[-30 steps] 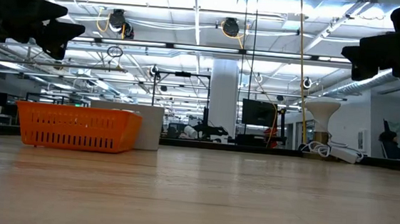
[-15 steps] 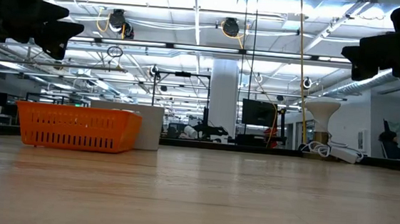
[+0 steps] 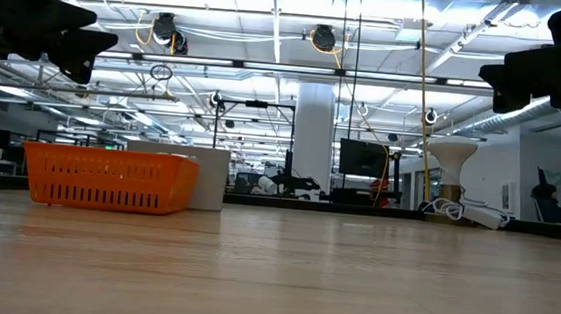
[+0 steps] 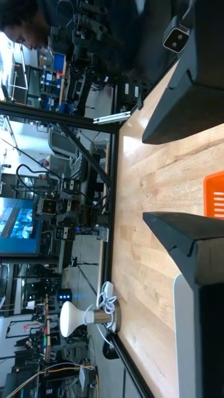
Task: Pick & Place Office items
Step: Return to Home Position
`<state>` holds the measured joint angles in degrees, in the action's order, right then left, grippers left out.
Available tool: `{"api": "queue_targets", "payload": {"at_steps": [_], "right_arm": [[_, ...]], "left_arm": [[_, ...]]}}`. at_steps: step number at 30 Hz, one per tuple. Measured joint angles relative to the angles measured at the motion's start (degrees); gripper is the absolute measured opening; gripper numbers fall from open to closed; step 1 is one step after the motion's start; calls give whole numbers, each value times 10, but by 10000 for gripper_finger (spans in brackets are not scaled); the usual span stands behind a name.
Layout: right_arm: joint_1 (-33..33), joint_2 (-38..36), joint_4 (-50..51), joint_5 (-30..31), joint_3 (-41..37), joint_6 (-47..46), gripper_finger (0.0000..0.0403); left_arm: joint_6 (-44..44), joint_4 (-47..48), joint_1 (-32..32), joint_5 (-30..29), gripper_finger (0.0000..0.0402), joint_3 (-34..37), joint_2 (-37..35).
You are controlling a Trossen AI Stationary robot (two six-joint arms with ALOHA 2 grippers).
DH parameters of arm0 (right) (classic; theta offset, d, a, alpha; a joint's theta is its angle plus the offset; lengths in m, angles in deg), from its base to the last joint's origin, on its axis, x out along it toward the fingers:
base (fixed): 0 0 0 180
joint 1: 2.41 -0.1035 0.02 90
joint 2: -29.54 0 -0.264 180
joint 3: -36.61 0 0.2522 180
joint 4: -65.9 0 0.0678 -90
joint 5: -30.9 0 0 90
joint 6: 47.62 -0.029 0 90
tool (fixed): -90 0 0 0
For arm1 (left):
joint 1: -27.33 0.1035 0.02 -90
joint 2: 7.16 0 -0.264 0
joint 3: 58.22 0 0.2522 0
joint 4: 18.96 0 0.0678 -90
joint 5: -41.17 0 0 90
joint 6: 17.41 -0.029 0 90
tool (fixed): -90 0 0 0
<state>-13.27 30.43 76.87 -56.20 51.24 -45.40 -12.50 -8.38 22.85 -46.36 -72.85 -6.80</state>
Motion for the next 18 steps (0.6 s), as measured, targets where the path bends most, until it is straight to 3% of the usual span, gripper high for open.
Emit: {"api": "queue_targets", "payload": {"at_steps": [12,18], "right_arm": [[0,0,0,0,0,0,165],[0,0,0,0,0,0,167]], "left_arm": [[0,0,0,0,219,0,0],[0,0,0,0,215,0,0]]}}
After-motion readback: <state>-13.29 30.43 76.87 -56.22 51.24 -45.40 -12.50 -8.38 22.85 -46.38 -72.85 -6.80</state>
